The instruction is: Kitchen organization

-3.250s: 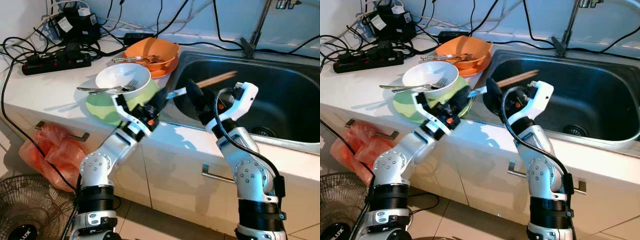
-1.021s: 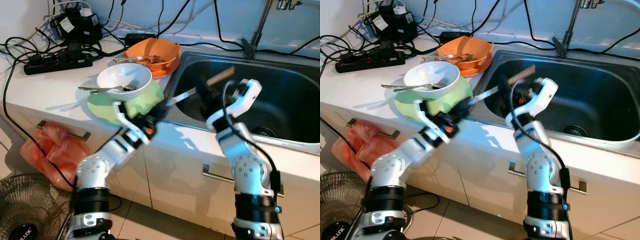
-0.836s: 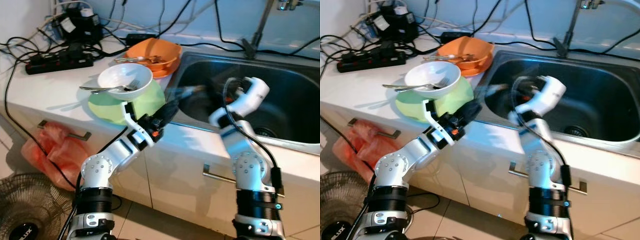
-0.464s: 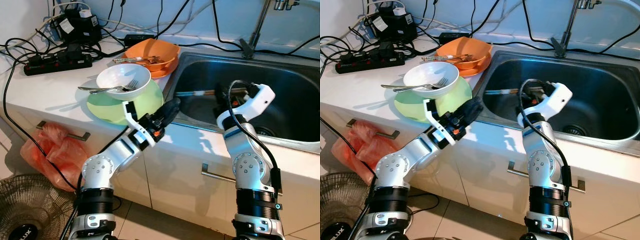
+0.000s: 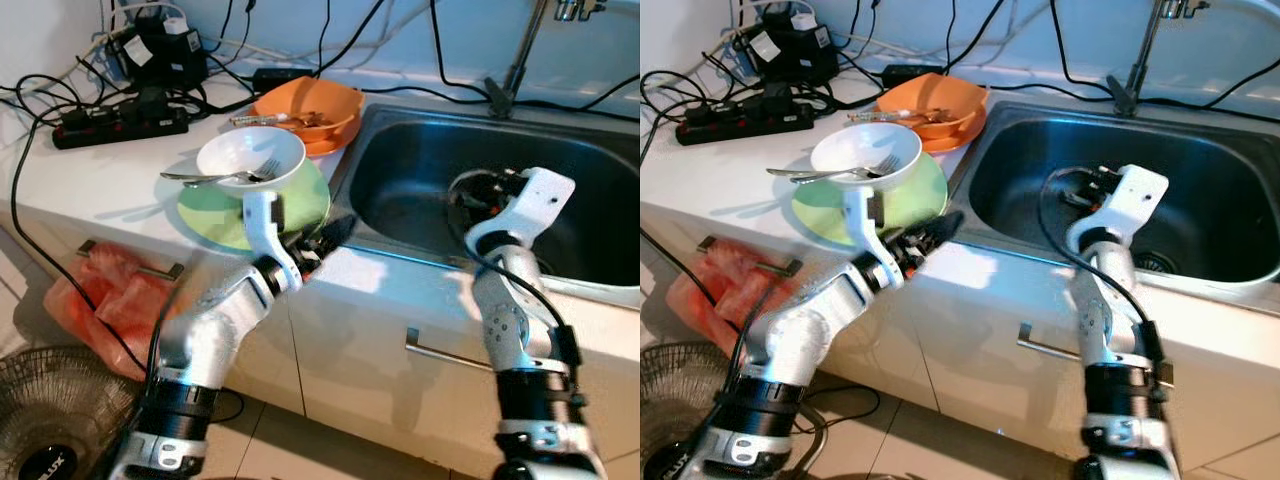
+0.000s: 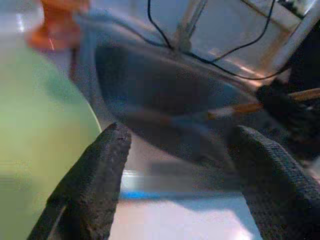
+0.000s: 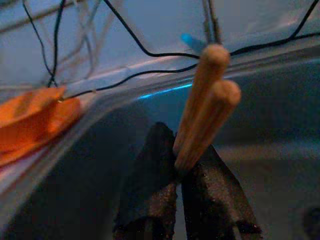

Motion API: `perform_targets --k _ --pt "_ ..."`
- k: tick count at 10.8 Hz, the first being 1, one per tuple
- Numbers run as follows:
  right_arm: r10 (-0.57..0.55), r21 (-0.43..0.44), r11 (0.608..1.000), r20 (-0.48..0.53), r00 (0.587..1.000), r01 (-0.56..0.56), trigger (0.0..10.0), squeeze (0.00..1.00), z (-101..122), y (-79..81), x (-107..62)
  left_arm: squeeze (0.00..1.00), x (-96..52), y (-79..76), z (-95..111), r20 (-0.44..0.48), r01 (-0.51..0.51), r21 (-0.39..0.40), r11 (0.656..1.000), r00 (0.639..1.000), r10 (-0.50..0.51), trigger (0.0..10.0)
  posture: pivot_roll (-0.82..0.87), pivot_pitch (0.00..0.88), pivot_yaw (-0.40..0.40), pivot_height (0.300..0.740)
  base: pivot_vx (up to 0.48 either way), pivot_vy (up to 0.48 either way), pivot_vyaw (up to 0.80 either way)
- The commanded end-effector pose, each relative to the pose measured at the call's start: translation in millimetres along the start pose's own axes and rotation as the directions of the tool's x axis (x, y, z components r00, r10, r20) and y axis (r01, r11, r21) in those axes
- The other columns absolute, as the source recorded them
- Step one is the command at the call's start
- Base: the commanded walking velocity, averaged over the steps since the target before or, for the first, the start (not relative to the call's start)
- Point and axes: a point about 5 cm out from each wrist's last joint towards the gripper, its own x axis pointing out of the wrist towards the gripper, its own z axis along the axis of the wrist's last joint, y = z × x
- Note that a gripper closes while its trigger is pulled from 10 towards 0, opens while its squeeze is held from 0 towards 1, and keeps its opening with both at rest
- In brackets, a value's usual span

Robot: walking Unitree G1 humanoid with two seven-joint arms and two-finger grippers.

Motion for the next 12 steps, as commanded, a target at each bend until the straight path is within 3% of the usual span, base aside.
perform_targets --k 1,3,5,8,10,11,12 --pt "0.029 -0.071 0.997 0.020 0.999 -0.027 10.0 0.00 0 6.2 1.7 1.00 3.0 -6.3 10 0.045 0.002 0.152 0.988 0.999 -0.009 10.0 0.03 0.044 0.064 0.740 0.000 0.000 0.00" --pt "0.049 -0.152 0.987 0.013 0.999 -0.046 10.0 0.00 -4 5.0 4.3 1.00 3.8 -6.6 7 0.054 0.005 0.233 0.972 0.998 -0.018 10.0 0.03 0.048 0.067 0.740 0.000 0.000 0.00" --pt "0.056 -0.198 0.978 -0.053 0.997 -0.066 10.0 0.00 -18 0.6 7.1 1.00 4.1 -9.3 1 0.040 0.027 0.254 0.967 0.998 -0.038 10.0 0.03 0.049 0.064 0.740 0.000 0.000 0.00" --pt "0.115 -0.219 0.963 -0.178 0.977 -0.154 10.0 0.00 -43 8.4 3.6 1.00 1.5 -10.3 -5 0.016 0.058 0.285 0.957 0.998 -0.065 10.0 0.04 0.050 0.065 0.740 0.000 0.000 0.00" --pt "0.127 -0.202 0.966 -0.177 0.976 -0.163 10.0 0.00 -43 9.5 6.0 1.00 2.4 -8.6 -3 0.033 0.052 0.295 0.954 0.997 -0.065 10.0 0.04 0.052 0.067 0.740 0.000 0.000 0.00" --pt "0.128 -0.189 0.969 -0.173 0.977 -0.161 10.0 0.88 -41 9.2 7.7 1.00 3.1 -8.3 -2 0.028 0.058 0.296 0.953 0.997 -0.069 10.0 0.04 0.054 0.065 0.740 0.000 0.000 0.00" --pt "0.136 -0.178 0.970 -0.173 0.975 -0.167 10.0 1.00 -41 9.7 8.6 1.00 3.5 -8.1 -3 0.020 0.064 0.303 0.951 0.997 -0.074 10.0 0.04 0.054 0.064 0.740 0.000 0.000 0.00"
